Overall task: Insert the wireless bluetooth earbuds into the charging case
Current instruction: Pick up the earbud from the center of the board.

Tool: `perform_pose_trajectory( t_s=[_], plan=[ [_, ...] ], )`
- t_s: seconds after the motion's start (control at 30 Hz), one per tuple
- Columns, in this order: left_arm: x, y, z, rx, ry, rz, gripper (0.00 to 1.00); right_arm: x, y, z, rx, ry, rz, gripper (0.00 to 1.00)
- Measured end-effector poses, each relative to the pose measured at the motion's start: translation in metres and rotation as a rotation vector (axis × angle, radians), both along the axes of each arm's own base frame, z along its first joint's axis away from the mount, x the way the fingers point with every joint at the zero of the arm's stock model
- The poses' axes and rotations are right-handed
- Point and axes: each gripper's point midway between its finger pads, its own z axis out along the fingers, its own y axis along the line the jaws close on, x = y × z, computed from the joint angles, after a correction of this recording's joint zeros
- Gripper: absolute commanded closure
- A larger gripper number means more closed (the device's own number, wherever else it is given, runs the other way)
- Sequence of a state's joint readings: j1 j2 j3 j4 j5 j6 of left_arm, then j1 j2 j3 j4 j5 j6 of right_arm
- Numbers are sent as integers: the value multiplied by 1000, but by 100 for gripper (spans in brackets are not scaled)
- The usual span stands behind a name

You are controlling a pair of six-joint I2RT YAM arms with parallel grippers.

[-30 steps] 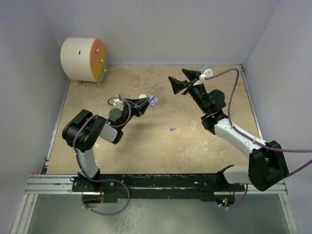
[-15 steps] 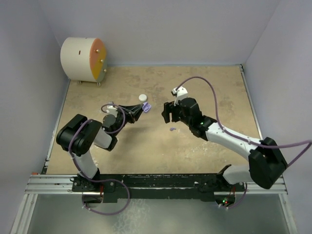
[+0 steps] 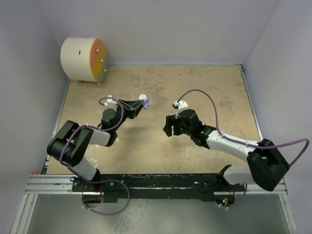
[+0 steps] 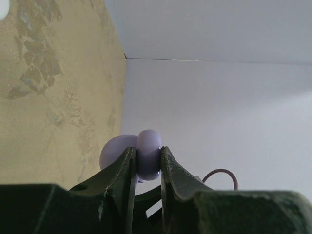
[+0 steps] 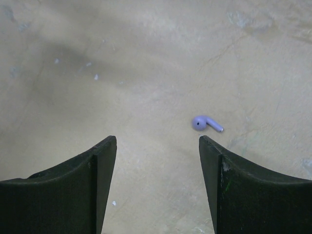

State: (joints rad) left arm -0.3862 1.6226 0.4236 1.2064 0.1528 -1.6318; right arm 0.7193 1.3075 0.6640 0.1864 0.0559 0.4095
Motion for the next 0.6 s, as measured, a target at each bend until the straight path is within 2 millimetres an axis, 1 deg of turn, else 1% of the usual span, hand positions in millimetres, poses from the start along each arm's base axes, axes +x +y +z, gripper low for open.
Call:
perform_pose_trajectory(
  t_s=[0.13, 0.23, 0.33, 0.4, 0.6],
  plan=[
    [8, -3, 1, 54, -5, 4, 100, -9, -6, -21, -24, 46, -4, 29],
    [14, -4, 2, 80, -11, 5, 100, -10, -5, -28, -25, 62, -2, 29],
    [22, -6, 6, 90, -26, 6, 100, -10, -1, -34, -14, 73, 6, 29],
    [27, -7, 5, 92, -31, 5, 100, -10, 1, -37, -9, 77, 10, 29],
    [32, -10, -15, 92, -2, -7, 100, -11, 4, -49, -10, 96, 23, 29]
  ],
)
